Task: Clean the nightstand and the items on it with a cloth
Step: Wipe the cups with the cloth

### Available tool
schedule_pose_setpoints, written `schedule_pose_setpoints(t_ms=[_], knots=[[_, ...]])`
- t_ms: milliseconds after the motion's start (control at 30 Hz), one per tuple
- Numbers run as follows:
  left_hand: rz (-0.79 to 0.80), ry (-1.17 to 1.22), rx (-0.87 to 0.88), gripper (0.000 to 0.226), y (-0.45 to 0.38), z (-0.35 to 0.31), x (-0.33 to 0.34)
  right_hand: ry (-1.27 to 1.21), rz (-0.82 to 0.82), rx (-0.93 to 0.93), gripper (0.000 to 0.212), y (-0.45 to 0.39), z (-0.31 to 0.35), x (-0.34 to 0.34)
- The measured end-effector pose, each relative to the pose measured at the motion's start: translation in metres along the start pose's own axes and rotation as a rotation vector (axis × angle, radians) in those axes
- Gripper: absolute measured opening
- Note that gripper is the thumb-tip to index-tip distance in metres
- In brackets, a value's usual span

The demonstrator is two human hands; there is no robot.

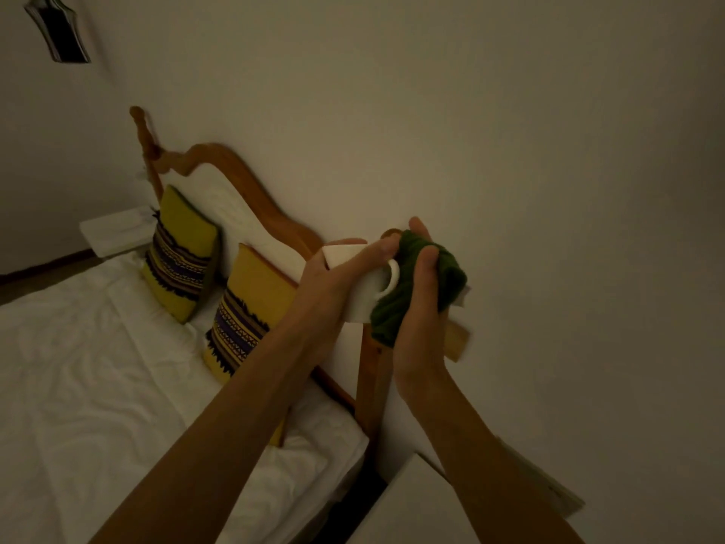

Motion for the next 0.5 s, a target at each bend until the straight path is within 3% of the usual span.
schedule_pose_setpoints(t_ms=[100, 200, 300, 367, 500], knots=[[0.044, 0.102, -0.045, 0.06, 0.004, 0.01, 0.001, -0.093, -0.036, 0.161, 0.037, -0.009, -0.005, -0.006], [0.066, 0.028, -0.006, 0.07, 0.002, 0.009, 0.002, -0.258, -0.039, 0.218, 0.036, -0.014, -0.011, -0.012], [0.037, -0.035, -0.075, 0.087, -0.006, 0.011, -0.002, -0.199, -0.065, 0.183, 0.021, -0.01, -0.015, -0.012], [0.077, -0.116, -0.139, 0.098, -0.009, 0.014, -0.002, -0.077, -0.167, 0.132, 0.022, -0.005, -0.017, -0.021], [0.198, -0.219, -0.145, 0.063, -0.003, 0.019, -0.006, 0.162, -0.211, -0.115, 0.049, -0.002, 0.003, -0.03]])
Point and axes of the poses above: each hand's wrist, its own y-axis away from the middle knuckle, its own x-axis out of the palm, z = x × y, the point moved 8 cm from there along -y, towards the middle knuckle, and after that the axes turned 11 degrees about z, right-handed, at the moved point
